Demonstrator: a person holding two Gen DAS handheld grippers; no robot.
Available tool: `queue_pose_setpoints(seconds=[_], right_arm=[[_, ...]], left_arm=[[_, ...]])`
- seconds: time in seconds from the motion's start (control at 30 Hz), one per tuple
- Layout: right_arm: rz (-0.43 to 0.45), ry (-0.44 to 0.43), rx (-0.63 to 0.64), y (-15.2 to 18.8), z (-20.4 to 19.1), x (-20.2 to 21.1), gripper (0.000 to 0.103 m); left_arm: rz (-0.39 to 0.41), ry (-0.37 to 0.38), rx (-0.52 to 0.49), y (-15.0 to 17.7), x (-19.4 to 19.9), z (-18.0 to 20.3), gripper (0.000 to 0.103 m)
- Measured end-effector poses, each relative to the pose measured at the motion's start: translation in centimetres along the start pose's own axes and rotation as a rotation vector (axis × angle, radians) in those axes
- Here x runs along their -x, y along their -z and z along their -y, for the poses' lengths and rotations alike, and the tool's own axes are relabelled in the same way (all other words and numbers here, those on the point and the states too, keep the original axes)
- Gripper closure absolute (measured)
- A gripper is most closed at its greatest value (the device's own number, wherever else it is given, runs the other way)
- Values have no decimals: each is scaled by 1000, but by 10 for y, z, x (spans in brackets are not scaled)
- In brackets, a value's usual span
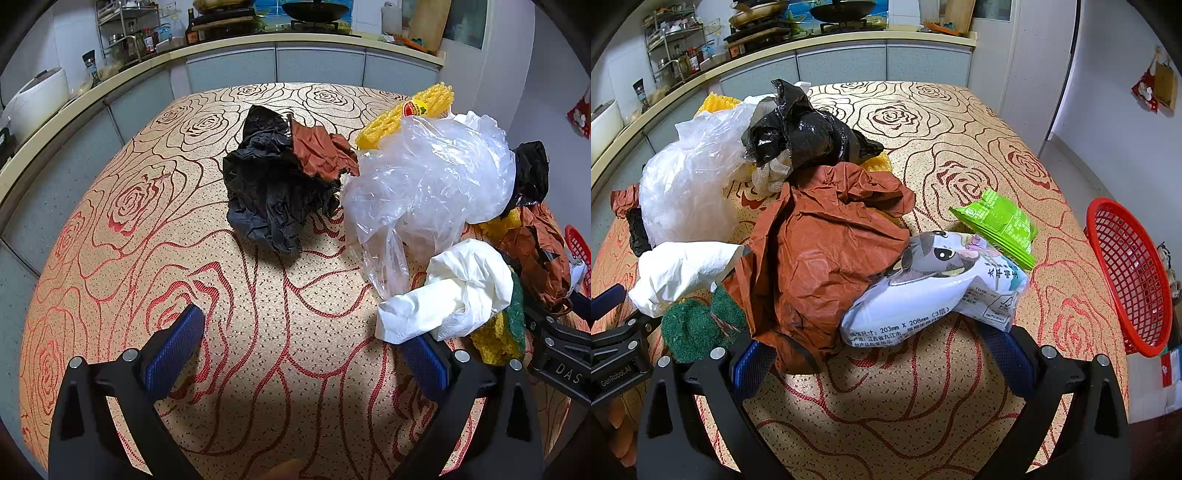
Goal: Collect trash
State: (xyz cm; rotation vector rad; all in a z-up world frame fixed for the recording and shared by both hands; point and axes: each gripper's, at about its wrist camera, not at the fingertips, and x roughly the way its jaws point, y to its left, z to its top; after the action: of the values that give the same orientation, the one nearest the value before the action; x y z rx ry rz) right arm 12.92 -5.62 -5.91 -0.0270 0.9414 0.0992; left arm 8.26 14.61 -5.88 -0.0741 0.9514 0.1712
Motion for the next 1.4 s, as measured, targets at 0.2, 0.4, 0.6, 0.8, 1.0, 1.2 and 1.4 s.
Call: queue_pose_setpoints(seconds=[0.2,0.4,0.6,0.8,1.0,1.2,1.4], right_arm=[[0,0,0,0,0,0,6],[0,0,0,0,1,0,6],[0,0,0,0,0,0,6],[0,0,0,0,0,0,6],[0,0,0,0,0,0,6],[0,0,0,0,-1,0,6],[-1,-16,17,2,-1,2,6]], left_arm=[[0,0,0,0,0,0,7],[0,0,0,0,0,0,7],[0,0,0,0,0,0,7],[0,0,0,0,0,0,7],[0,0,0,0,0,0,7],[1,0,1,0,0,0,7],[1,0,0,0,0,0,7]])
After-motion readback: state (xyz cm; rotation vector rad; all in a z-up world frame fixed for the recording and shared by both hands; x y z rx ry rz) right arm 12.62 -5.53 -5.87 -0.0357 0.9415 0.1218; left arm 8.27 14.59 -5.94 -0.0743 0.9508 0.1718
